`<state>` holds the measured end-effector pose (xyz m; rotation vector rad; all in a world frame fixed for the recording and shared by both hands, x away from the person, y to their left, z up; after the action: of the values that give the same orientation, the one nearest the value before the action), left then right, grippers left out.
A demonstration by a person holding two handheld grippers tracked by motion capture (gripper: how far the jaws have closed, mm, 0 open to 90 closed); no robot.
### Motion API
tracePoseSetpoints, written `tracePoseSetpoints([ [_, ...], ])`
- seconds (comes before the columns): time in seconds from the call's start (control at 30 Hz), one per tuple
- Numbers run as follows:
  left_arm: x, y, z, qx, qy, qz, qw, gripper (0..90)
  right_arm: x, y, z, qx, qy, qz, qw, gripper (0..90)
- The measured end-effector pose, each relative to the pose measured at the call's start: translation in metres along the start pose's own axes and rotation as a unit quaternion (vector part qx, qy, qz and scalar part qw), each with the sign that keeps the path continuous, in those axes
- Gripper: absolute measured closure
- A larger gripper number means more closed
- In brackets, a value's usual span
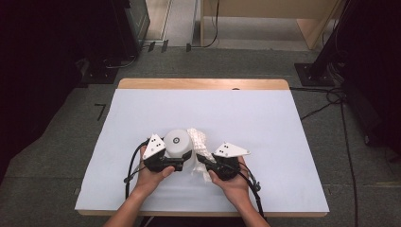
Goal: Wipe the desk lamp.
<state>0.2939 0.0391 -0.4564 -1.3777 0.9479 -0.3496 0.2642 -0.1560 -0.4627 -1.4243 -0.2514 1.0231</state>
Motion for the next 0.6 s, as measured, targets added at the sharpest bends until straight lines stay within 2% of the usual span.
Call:
tracePoseSetpoints([
  [0.27, 0.001, 0.0, -0.005, 0.011, 0.012, 0.002, 0.9999, 8.7, -0.011, -0.012, 0.003, -0.006, -0.001, -0.028, 0.9996, 79.0],
  [0.37, -0.001, -0.002, -0.003, 0.01, 0.013, -0.001, 0.9999, 8.7, -0.01, -0.011, 0.003, -0.004, -0.002, -0.026, 0.9996, 79.0],
  [0.53, -0.011, -0.01, 0.006, -0.009, 0.021, -0.024, 0.9994, 8.7, 0.002, 0.0, 0.0, -0.003, -0.001, 0.001, 1.0, 79.0],
  [0.6, -0.012, -0.01, 0.007, -0.011, 0.022, -0.025, 0.9994, 8.8, 0.004, 0.002, 0.0, -0.001, -0.001, 0.004, 1.0, 79.0],
])
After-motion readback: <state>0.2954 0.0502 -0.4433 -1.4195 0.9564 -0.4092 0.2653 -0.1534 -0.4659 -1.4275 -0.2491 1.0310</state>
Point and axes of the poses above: each handheld gripper's, and its own axes: x roughly forward along the jaws, y roughly out of its underside, z roughly to its left, the point moved 3 cm from there along x, roughly forward along the jaws
